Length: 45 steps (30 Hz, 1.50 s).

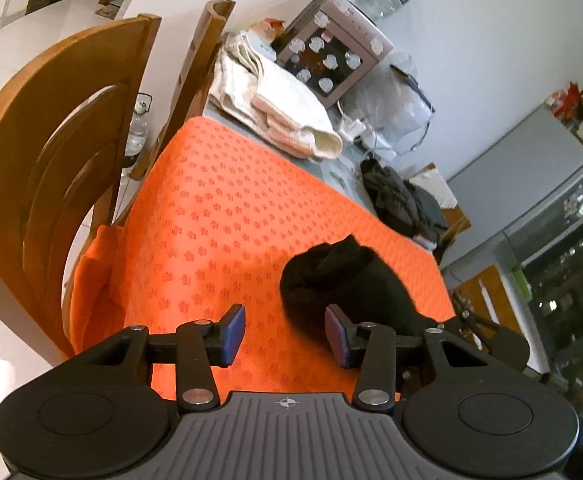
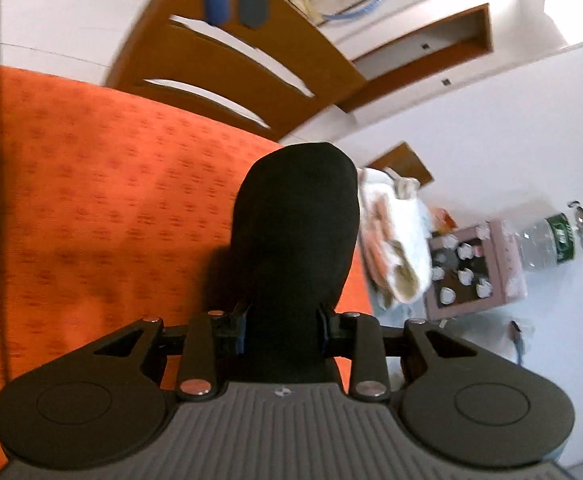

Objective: Fold clothes

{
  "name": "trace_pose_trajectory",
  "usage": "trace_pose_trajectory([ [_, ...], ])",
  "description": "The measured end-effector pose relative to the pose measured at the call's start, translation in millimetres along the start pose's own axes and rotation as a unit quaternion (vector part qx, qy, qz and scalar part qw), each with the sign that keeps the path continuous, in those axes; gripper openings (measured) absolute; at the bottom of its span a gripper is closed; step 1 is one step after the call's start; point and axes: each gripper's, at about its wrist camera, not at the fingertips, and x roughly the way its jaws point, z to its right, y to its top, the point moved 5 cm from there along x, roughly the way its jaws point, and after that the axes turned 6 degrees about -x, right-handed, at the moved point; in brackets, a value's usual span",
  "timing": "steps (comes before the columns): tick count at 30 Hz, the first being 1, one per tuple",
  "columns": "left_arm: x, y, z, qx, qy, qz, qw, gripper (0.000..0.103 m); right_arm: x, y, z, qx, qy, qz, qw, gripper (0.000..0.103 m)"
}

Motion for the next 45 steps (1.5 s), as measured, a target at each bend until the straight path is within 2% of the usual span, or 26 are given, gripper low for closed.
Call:
trace_pose_trajectory([
  [5, 4.4, -4.7, 2.3, 0.01, 0.004, -0.017, 0.9998, 0.049, -12.9, 2.7, -18.9, 0.027, 0.026, 0.007, 0.999, 0.048],
  [8, 9.1, -6.8, 4.8, 0.024, 0.007, -0.027, 0.9993, 0.05, -16.9, 2.4, -27.7, 0.062, 0.047, 0.009, 0.997, 0.059],
  [11, 14.3, -8.4, 8.1, 0.04, 0.009, -0.035, 0.9986, 0.05, -27.7, 1.7, -26.8, 0.139, 0.076, 0.011, 0.987, 0.06],
  [14, 21.8, -9.3, 11.7, 0.055, 0.009, -0.041, 0.9976, 0.05, -39.3, -13.3, -15.2, 0.237, 0.078, 0.01, 0.968, 0.06],
  [16, 29.7, -10.0, 16.0, 0.071, 0.013, -0.044, 0.9964, 0.05, -47.2, -25.8, -5.6, 0.306, 0.075, 0.008, 0.949, 0.06],
  [19, 42.0, -11.5, 28.8, 0.1, 0.001, -0.045, 0.994, 0.05, -58.9, -44.8, 8.9, 0.405, 0.069, 0.006, 0.912, 0.06],
  [21, 50.8, -13.8, 38.4, 0.118, -0.009, -0.047, 0.9918, 0.049, -66.8, -57.5, 18.5, 0.469, 0.065, 0.005, 0.881, 0.056],
  [24, 67.3, -20.2, 53.1, 0.15, -0.027, -0.057, 0.9866, 0.047, -67.6, -78.4, 23.9, 0.556, 0.064, 0.002, 0.829, 0.039],
  [26, 81.6, -26.3, 55.4, 0.164, -0.023, -0.072, 0.9835, 0.044, -58.2, -92.9, 18.3, 0.603, 0.069, -0.003, 0.795, 0.038],
  [29, 103.4, -37.7, 48.7, 0.181, 0.002, -0.094, 0.9791, 0.042, -36.1, -108.5, -3.3, 0.64, 0.083, -0.026, 0.764, 0.037],
  [31, 113.7, -41.5, 41.1, 0.178, 0.017, -0.103, 0.9786, 0.044, -23.4, -114.7, -17.7, 0.643, 0.091, -0.049, 0.759, 0.037],
  [33, 116.5, -38.9, 34.9, 0.158, 0.022, -0.102, 0.9819, 0.044, -19.6, -118.1, -24.3, 0.648, 0.092, -0.059, 0.754, 0.037],
  [36, 103.9, -24.1, 35.3, 0.136, 0.008, -0.071, 0.9881, 0.042, -31.4, -121.9, -18.1, 0.663, 0.073, -0.052, 0.744, 0.037],
  [37, 100.0, -19.4, 35.3, 0.132, 0.003, -0.061, 0.9894, 0.042, -35.7, -125.8, -14.8, 0.672, 0.067, -0.047, 0.736, 0.037],
  [39, 100.2, -11.3, 30.5, 0.125, 0.006, -0.057, 0.9905, 0.042, -40.8, -138.9, -11.2, 0.701, 0.057, -0.04, 0.709, 0.036],
  [40, 102.5, -8.5, 26.8, 0.118, 0.01, -0.059, 0.9912, 0.042, -40.7, -146.8, -11.2, 0.717, 0.054, -0.039, 0.694, 0.032],
  [43, 109.1, -6.4, 12.3, 0.088, 0.015, -0.077, 0.993, 0.042, -37.4, -167.9, -13.9, 0.763, 0.054, -0.03, 0.643, 0.027],
  [45, 112.6, -8.3, 8.0, 0.069, 0.007, -0.09, 0.9935, 0.042, -32.8, -174.9, -14.7, 0.783, 0.058, -0.015, 0.619, 0.027],
])
